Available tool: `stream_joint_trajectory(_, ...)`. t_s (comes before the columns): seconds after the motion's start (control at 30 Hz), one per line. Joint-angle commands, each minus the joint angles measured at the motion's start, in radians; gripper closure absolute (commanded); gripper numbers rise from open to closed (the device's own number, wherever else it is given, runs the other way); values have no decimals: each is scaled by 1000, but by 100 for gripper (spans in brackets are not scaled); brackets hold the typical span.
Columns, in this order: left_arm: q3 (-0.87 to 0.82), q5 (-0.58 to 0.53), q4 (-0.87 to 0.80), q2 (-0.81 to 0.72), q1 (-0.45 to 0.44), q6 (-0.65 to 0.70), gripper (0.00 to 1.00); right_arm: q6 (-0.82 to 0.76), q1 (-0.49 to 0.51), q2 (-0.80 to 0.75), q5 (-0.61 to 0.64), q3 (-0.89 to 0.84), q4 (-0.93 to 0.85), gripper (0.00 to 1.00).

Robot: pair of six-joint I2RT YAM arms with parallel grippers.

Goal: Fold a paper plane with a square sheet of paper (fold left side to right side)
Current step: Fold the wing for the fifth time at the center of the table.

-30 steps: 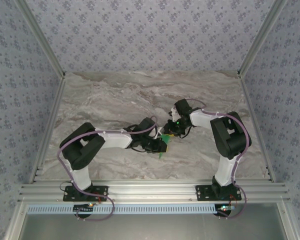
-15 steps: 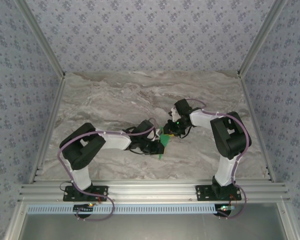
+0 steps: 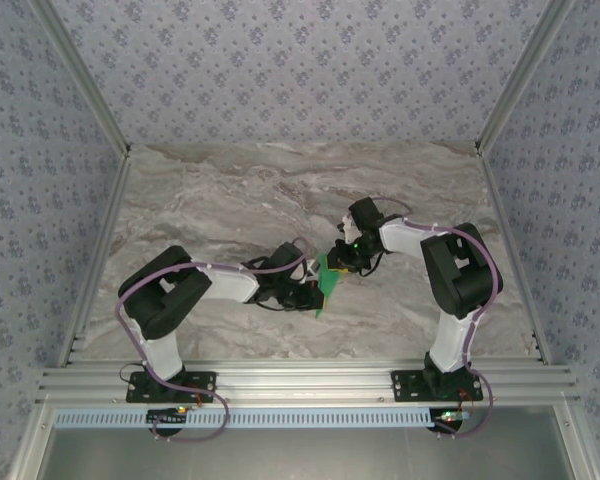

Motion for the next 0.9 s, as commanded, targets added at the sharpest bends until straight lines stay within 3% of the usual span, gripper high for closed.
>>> stream_joint_trajectory(0.0, -60, -17, 9, 16, 15, -19, 99, -11, -14, -5, -1, -27, 10, 79)
stream_joint_trajectory(0.2, -132, 28, 165, 89, 23, -75, 100, 19, -46, -145, -109, -99, 181, 80)
stream_joint_trajectory(0.47, -151, 61, 263, 152, 34, -115, 100, 25, -16, -382, -85, -266, 231, 87)
stream_joint_trajectory(0.63, -150, 57, 256, 155, 35, -115, 100, 98, 72, -397, -69, -377, 371, 88)
stream_joint_trajectory(0.87, -147, 51, 244, 153, 36, -114, 100, 137, 101, -337, -53, -422, 455, 88)
